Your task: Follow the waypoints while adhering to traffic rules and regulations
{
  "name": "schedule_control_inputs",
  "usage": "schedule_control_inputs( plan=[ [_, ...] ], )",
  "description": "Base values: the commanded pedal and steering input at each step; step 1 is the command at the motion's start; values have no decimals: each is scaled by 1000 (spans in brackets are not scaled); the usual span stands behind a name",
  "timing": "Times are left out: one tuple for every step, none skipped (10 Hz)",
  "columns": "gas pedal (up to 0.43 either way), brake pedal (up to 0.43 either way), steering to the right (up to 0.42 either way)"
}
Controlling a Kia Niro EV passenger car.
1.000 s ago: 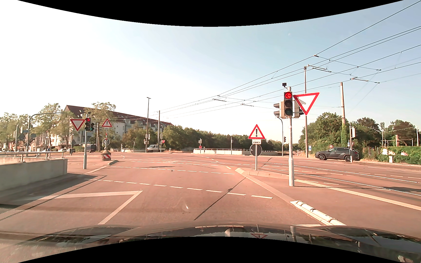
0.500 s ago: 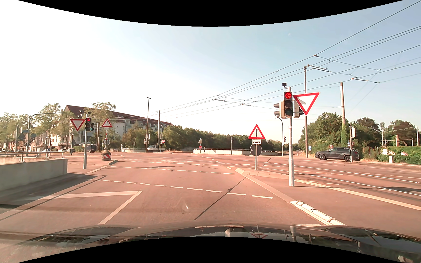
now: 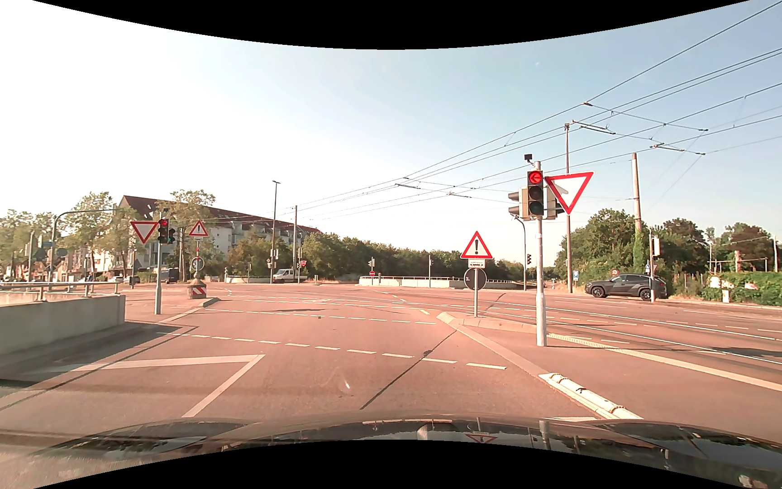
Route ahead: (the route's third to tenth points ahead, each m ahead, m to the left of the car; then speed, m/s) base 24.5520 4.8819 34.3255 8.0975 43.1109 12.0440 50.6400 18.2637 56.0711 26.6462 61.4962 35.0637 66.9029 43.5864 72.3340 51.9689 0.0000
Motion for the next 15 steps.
schedule_control_inputs(
  plan=[
    [0,232,-82],
    [0,232,-82],
    [0,232,-82],
    [0,232,-82],
    [0,232,-82],
    [0,232,-82],
    [0,232,-82],
    [0,232,-82],
    [0,232,-82],
    [0,232,-82],
    [0,232,-82],
    [0,232,-82],
    [0,232,-82],
    [0,232,-82],
    [0,232,-82]
  ],
)
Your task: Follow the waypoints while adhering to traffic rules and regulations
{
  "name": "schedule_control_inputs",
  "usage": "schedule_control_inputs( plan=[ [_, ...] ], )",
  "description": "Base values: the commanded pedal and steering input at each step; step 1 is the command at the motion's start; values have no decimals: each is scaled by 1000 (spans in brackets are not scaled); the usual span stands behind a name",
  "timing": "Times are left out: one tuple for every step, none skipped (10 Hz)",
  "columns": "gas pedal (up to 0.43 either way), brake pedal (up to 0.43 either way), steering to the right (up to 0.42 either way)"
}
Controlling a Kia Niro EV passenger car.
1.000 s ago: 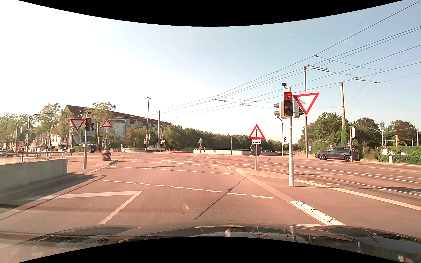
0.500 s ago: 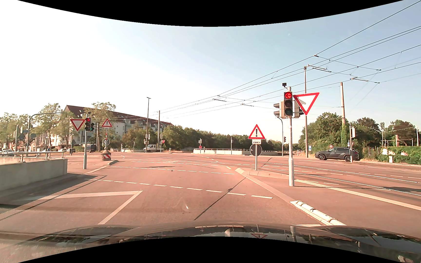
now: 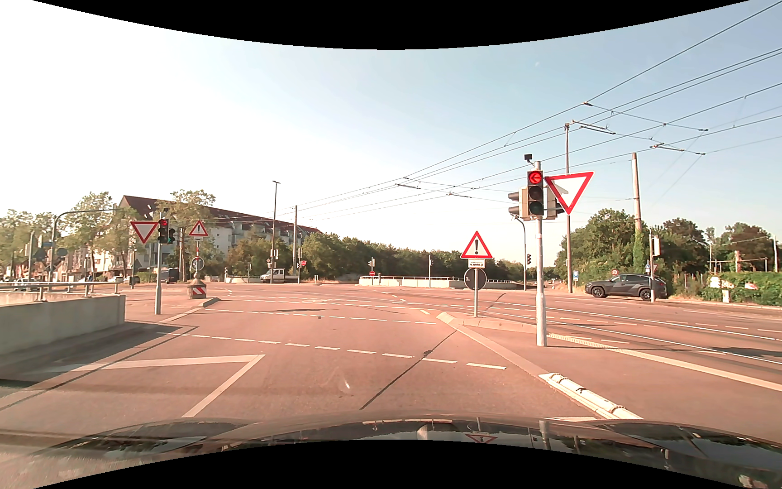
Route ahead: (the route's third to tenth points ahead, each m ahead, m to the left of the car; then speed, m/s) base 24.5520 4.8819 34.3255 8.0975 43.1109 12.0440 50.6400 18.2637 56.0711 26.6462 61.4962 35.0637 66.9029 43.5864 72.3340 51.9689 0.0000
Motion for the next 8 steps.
schedule_control_inputs(
  plan=[
    [0,232,-82],
    [0,232,-82],
    [0,232,-82],
    [0,232,-81],
    [0,232,-80],
    [0,232,-78],
    [0,232,-78],
    [0,232,-78]
  ],
)
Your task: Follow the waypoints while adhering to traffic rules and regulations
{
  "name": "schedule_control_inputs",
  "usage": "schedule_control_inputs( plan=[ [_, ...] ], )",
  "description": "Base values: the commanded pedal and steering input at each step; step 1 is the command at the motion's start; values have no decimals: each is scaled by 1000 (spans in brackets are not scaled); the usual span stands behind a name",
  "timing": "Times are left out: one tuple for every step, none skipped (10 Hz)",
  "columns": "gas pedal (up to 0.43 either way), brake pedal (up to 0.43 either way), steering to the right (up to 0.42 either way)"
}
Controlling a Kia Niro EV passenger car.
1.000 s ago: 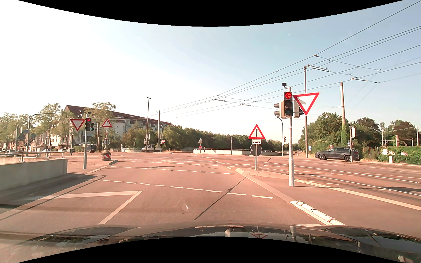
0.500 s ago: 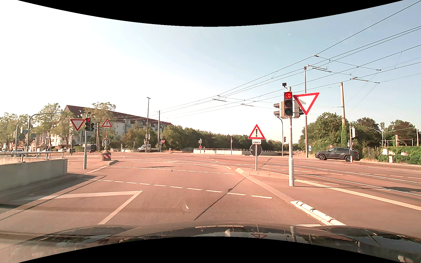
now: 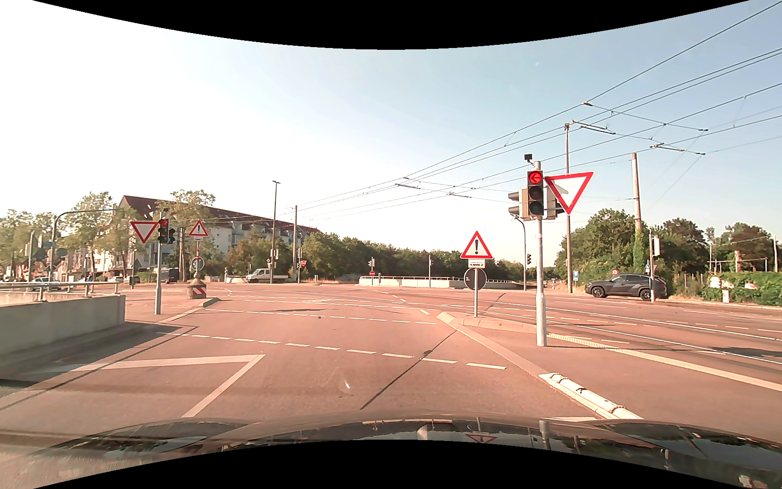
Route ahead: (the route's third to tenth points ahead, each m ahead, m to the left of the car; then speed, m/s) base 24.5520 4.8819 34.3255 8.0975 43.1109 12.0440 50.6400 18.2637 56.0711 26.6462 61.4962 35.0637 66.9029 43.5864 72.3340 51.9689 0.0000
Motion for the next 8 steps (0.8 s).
schedule_control_inputs(
  plan=[
    [0,232,-78],
    [0,232,-78],
    [0,232,-78],
    [0,232,-78],
    [0,232,-78],
    [0,232,-78],
    [0,232,-78],
    [0,238,-78]
  ],
)
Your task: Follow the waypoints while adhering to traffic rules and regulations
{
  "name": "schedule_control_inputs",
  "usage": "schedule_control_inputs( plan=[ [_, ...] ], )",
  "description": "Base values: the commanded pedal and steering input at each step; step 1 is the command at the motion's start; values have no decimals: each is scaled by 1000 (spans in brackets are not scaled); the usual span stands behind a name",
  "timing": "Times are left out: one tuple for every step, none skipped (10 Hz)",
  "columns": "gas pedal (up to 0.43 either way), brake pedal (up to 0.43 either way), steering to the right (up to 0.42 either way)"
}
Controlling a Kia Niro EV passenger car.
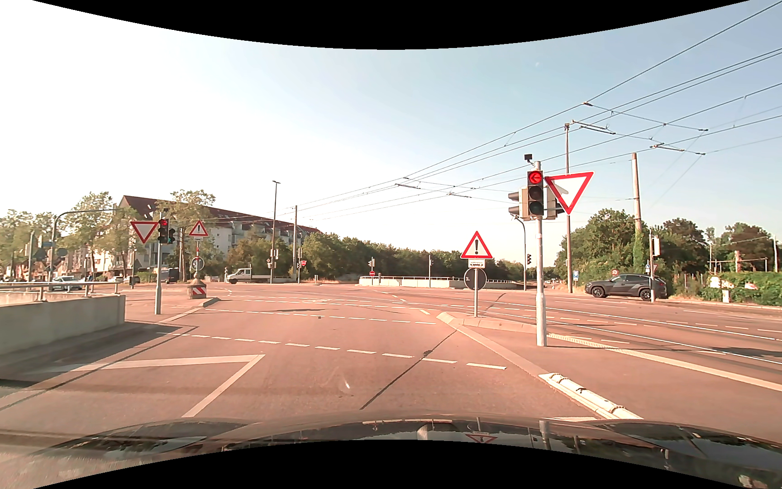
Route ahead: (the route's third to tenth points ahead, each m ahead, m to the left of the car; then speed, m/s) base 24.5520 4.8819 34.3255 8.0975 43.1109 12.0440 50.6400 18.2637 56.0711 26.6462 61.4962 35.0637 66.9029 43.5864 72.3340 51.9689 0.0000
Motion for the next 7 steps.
schedule_control_inputs(
  plan=[
    [0,238,-78],
    [0,238,-78],
    [0,244,-78],
    [0,244,-78],
    [0,244,-78],
    [0,244,-78],
    [0,244,-78]
  ],
)
